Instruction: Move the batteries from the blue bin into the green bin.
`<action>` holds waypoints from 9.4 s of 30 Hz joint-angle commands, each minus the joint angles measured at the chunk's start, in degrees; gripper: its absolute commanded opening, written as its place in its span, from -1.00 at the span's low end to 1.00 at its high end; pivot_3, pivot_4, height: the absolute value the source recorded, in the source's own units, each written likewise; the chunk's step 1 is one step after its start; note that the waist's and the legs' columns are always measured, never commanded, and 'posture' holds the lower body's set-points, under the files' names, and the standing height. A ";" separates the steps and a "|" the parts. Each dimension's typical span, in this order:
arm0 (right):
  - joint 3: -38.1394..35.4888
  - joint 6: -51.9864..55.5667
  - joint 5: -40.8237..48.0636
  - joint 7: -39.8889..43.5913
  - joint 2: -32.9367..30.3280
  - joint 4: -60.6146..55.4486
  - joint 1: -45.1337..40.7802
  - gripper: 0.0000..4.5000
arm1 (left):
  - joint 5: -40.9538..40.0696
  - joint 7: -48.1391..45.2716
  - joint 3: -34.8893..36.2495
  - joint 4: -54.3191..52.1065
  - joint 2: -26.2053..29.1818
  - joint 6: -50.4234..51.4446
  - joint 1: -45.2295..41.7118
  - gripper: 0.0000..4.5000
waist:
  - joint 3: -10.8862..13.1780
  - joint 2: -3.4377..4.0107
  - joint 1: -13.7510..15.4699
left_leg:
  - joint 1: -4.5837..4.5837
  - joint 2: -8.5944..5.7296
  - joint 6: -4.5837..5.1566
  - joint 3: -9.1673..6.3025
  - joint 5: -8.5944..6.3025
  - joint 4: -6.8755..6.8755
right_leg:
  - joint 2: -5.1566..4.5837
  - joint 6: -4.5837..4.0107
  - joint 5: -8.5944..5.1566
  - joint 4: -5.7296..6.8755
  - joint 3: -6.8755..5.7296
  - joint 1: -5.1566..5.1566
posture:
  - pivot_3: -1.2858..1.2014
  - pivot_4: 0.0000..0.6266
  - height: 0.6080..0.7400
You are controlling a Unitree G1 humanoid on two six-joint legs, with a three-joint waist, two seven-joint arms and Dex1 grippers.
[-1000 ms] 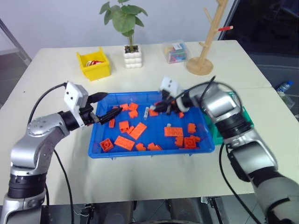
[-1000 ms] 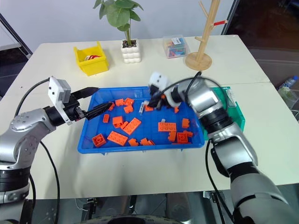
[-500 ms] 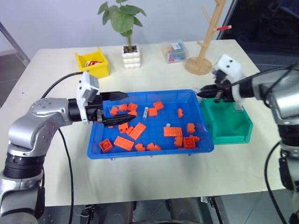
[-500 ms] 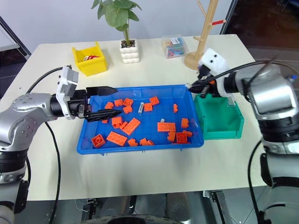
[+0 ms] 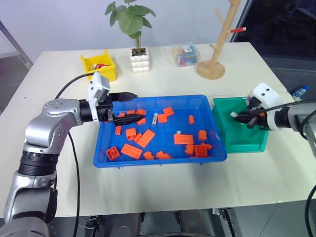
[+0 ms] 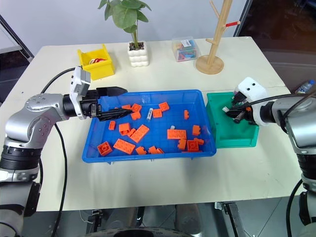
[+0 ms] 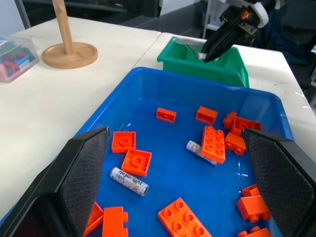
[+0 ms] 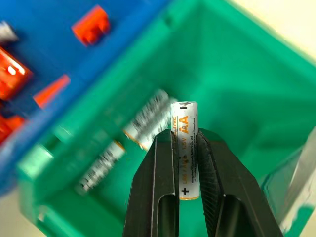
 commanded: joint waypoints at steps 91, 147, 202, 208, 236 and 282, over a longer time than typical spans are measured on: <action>11.47 -24.07 -13.05 6.93 25.15 29.62 -36.04 -0.01 | -2.58 11.00 3.30 -9.81 -5.20 0.49 6.37 1.00 | 0.01 0.01 0.07 | 0.12 -0.01 -0.03 -0.13 0.02 -0.12 | 0.07 -0.06 0.04 0.08 -0.01 0.01 | 0.03 -0.52 1.00; 13.34 1.52 6.68 0.05 11.96 -16.09 -9.42 0.99 | 3.10 -10.82 -2.05 3.32 0.16 -0.29 -1.84 1.00 | 0.01 -0.01 0.16 | -0.13 -0.01 0.02 -0.02 -0.01 0.10 | -0.01 -0.01 0.02 0.05 0.01 -0.12 | 0.03 -0.52 1.00; 20.73 -4.06 3.38 -1.95 25.14 -1.39 -20.63 -0.52 | 0.30 -2.66 1.12 -2.31 0.85 0.98 0.64 1.00 | -0.02 -0.05 -0.08 | -0.02 0.06 0.01 -0.08 0.00 0.01 | 0.08 -0.04 0.03 0.10 -0.01 -0.10 | 0.03 -0.52 1.00; 24.67 -4.41 2.35 -3.96 31.64 -0.94 -18.38 -0.52 | -0.59 -3.26 2.55 -5.30 4.31 2.43 2.65 1.00 | -0.01 -0.04 -0.05 | -0.06 0.03 0.00 -0.08 0.00 0.02 | 0.06 -0.04 0.04 0.11 0.00 -0.14 | 0.03 -0.52 1.00; 22.73 -10.95 -1.64 1.13 19.82 5.80 -14.67 0.97 | 0.06 -3.04 1.03 -6.90 4.88 2.27 3.33 1.00 | -0.01 -0.04 -0.28 | 0.02 0.05 0.01 -0.05 0.00 0.01 | 0.08 -0.04 0.04 0.13 0.00 -0.10 | 0.03 -0.52 1.00; 25.01 -4.16 -0.01 0.86 21.13 -0.90 -9.22 0.62 | 0.78 -1.06 1.69 -7.59 4.26 0.72 3.76 1.00 | -0.01 -0.04 -0.07 | -0.02 0.04 0.01 -0.07 0.00 0.06 | 0.07 -0.04 0.04 0.12 0.00 -0.09 | 0.03 -0.52 1.00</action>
